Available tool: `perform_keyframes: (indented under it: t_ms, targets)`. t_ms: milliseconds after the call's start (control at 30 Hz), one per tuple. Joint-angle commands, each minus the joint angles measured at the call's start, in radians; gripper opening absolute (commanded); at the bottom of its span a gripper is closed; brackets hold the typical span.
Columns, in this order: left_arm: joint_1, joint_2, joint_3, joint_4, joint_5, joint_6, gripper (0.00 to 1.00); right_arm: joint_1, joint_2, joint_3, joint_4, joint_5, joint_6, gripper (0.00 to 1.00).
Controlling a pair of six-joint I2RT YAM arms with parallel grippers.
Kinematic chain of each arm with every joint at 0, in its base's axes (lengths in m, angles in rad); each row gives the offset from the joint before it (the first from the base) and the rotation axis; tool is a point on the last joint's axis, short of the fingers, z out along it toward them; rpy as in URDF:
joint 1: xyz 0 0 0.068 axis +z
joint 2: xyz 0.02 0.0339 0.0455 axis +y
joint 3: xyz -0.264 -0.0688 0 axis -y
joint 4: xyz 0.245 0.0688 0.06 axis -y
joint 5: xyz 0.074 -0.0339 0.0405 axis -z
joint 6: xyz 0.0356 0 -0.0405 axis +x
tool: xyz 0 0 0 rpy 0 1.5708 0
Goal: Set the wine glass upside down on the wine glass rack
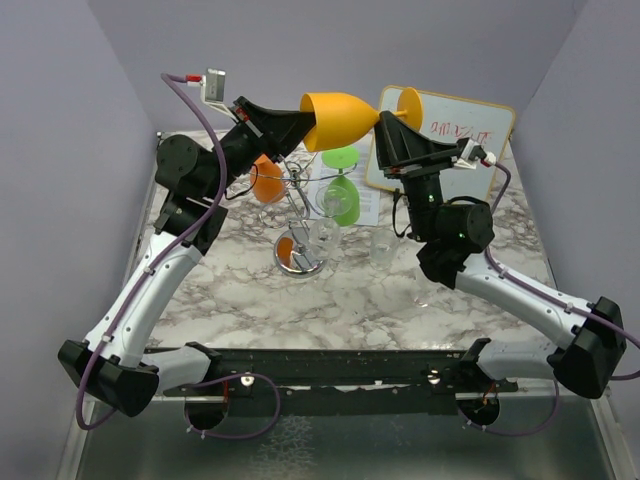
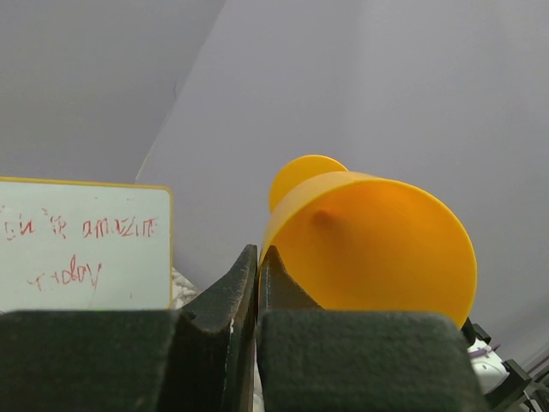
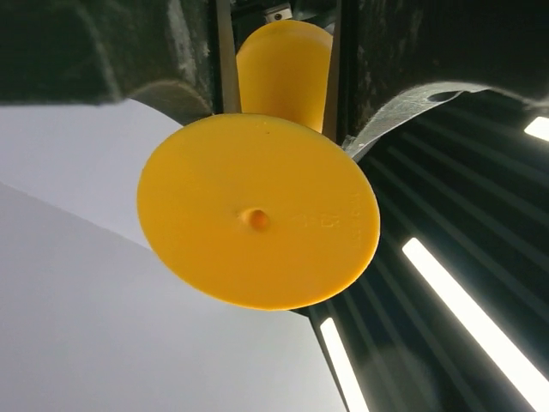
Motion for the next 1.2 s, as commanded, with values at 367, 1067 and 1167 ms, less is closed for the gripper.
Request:
perform_keyframes:
  t_ms: [367, 1067, 1167]
  targets:
    - [-0.008, -0.046, -0.078, 0.057, 0.028, 0.041, 0.0, 0.007, 0.064, 0.055, 0.056, -0.019, 0.048, 0.16]
    - [-0.007, -0.191, -0.118, -0.126, -0.157, 0.131, 0.49, 0.006, 0.018, 0.044, 0.083, 0.016, -0.096, 0.01]
    - [-0.007, -0.226, -0.133, -0.153, -0.193, 0.165, 0.57, 0.007, 0.012, 0.035, 0.114, 0.016, -0.143, 0.01]
